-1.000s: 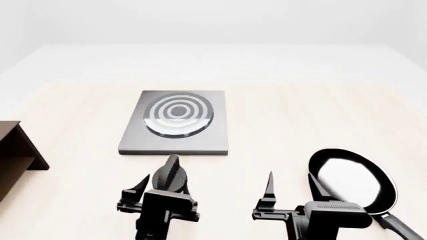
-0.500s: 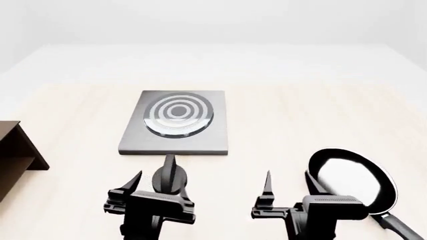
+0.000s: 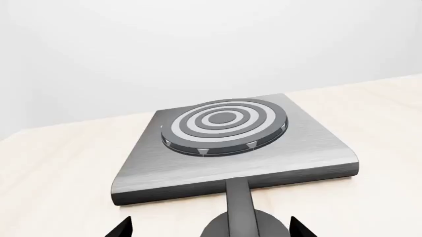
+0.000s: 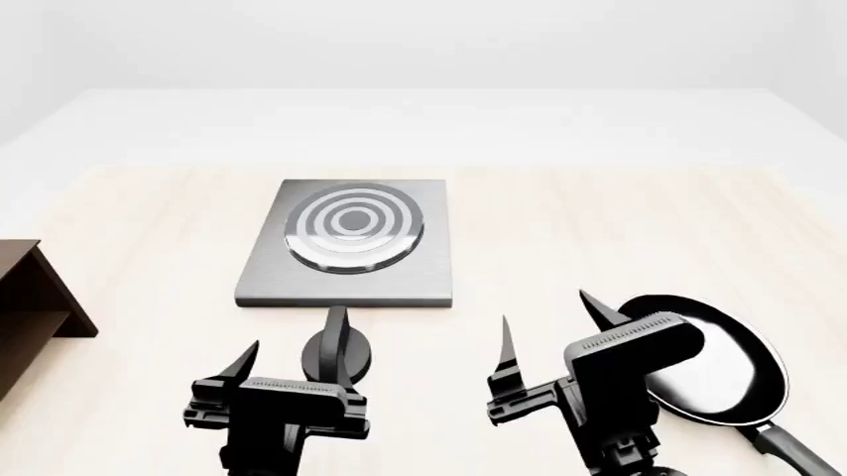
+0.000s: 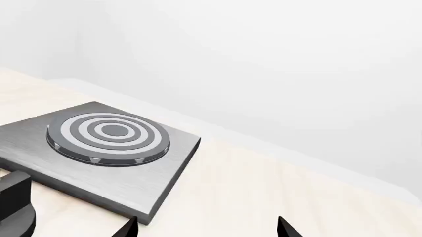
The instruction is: Turn on the stove and put the frying pan on it.
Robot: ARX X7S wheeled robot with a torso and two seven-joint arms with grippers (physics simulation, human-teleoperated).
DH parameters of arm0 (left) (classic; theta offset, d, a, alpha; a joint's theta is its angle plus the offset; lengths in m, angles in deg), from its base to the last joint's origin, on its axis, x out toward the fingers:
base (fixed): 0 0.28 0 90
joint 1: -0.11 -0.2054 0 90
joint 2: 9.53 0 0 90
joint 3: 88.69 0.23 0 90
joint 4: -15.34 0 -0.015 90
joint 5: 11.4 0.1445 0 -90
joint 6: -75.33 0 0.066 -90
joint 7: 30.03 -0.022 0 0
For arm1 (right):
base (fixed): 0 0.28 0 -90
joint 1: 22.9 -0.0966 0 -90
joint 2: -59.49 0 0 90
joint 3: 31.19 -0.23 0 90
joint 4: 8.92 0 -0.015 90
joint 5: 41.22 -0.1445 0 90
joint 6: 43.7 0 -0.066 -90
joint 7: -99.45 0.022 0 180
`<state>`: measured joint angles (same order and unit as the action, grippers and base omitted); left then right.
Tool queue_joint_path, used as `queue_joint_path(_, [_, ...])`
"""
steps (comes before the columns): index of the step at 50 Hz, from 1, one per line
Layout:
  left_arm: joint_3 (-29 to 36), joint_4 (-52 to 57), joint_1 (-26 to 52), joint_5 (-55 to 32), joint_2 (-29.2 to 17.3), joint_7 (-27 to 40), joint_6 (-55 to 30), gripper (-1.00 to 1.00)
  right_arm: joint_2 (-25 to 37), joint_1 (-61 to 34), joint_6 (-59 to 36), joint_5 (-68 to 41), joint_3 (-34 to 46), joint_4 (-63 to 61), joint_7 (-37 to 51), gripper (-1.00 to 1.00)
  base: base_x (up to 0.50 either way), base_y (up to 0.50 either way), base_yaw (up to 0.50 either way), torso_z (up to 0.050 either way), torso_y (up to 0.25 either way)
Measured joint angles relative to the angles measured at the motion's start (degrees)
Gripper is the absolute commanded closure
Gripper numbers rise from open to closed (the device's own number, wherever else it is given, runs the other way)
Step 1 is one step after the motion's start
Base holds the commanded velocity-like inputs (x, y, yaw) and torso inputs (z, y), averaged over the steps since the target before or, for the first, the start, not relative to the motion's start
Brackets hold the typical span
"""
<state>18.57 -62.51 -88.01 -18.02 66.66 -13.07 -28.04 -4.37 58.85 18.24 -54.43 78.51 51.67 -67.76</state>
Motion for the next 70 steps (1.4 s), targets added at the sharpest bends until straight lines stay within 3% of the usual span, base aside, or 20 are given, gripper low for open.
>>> queue_joint_path(20, [-1.43, 0.10, -0.64, -0.94, -1.15, 1.00, 2.41, -1.00, 11.57, -19.10, -36.67, 0.67, 7.01, -14.99, -6.99, -1.00, 0.00, 0.00, 0.00, 0.000, 0.000])
queue_joint_path(31, [-1.48, -0.03, -0.76, -1.11, -1.49, 1.38, 3.09, -1.00, 20.19, -30.72, -52.27, -6.34, 16.12, -18.23, -8.99, -1.00, 0.00, 0.00, 0.00, 0.000, 0.000])
queue_joint_path(50, [-0.95, -0.44, -0.62, -0.81, -2.01, 2.11, 3.20, -1.00, 33.13, -51.28, -59.19, -47.24, 37.52, -7.68, 17.31, -1.00, 0.00, 0.00, 0.00, 0.000, 0.000])
queue_joint_path(60, [-0.89, -0.67, -0.42, -0.85, -2.24, 2.51, 3.08, -1.00, 36.32, -56.39, -59.70, -56.97, 46.17, -2.79, 23.91, -1.00, 0.00, 0.00, 0.00, 0.000, 0.000])
queue_joint_path(70, [-0.79, -0.66, -0.30, -0.93, -2.44, 2.90, 2.91, -1.00, 38.54, -58.01, -58.44, -60.17, 52.22, 0.35, 26.41, -1.00, 0.00, 0.00, 0.00, 0.000, 0.000])
